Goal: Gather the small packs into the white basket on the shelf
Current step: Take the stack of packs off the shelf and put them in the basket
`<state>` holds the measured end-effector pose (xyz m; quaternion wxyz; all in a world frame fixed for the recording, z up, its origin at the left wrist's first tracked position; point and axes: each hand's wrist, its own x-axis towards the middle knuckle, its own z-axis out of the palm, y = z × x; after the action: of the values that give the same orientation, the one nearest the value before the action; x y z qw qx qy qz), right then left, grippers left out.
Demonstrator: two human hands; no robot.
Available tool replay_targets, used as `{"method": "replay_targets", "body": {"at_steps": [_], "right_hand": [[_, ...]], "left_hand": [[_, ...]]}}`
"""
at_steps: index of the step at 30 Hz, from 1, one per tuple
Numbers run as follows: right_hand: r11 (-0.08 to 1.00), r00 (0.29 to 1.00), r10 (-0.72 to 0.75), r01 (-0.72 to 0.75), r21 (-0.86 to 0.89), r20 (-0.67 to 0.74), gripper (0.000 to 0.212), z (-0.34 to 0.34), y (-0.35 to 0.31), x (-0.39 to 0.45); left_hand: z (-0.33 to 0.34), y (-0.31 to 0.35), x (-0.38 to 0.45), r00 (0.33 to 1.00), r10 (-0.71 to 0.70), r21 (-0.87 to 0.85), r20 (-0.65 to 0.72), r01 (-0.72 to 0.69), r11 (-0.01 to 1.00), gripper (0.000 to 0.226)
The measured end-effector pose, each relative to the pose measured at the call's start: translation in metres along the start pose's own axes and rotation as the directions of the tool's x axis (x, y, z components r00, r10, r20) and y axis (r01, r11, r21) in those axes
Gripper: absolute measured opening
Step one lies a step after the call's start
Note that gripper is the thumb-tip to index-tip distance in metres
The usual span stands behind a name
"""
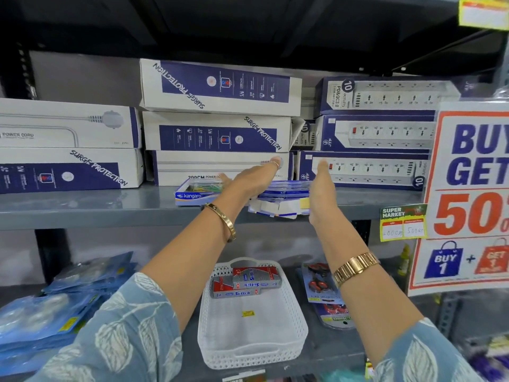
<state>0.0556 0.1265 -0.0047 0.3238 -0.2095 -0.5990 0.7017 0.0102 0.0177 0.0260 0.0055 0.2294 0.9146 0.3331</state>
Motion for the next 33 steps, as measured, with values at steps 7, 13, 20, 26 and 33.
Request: {"method": "replay_targets", "body": {"at_steps": [7, 13, 20, 26, 33], "right_hand": [[0.978, 0.999, -0.044, 0.046, 0.205, -0.012, 0.071, -0.022, -0.013, -0.024], [0.972, 1.0, -0.018, 0.02, 0.232, -0.011, 0.058, -0.047, -0.007, -0.037], [0.966, 0.999, 0.033, -0.025, 0.256, -0.025, 0.02, -0.061, 0.014, -0.066], [0.956, 0.996, 0.087, -0.08, 0.281, -0.012, 0.026, -0.073, 0.034, -0.082], [0.955, 0.985, 0.137, -0.158, 0.25, 0.1, 0.033, -0.077, 0.083, -0.089]], "left_hand": [[0.006, 0.017, -0.031, 0.996, 0.087, -0.115, -0.01, -0.088, 0.989, 0.061], [0.017, 0.025, -0.067, 0.995, 0.074, -0.231, -0.068, -0.088, 0.969, 0.05], [0.034, 0.013, -0.1, 0.983, 0.047, -0.332, -0.177, -0.105, 0.937, 0.033], [0.047, -0.004, -0.119, 0.985, 0.002, -0.45, -0.171, -0.08, 0.89, 0.032], [0.079, -0.047, -0.106, 0.983, -0.17, -0.491, -0.067, 0.116, 0.864, 0.021]]}}
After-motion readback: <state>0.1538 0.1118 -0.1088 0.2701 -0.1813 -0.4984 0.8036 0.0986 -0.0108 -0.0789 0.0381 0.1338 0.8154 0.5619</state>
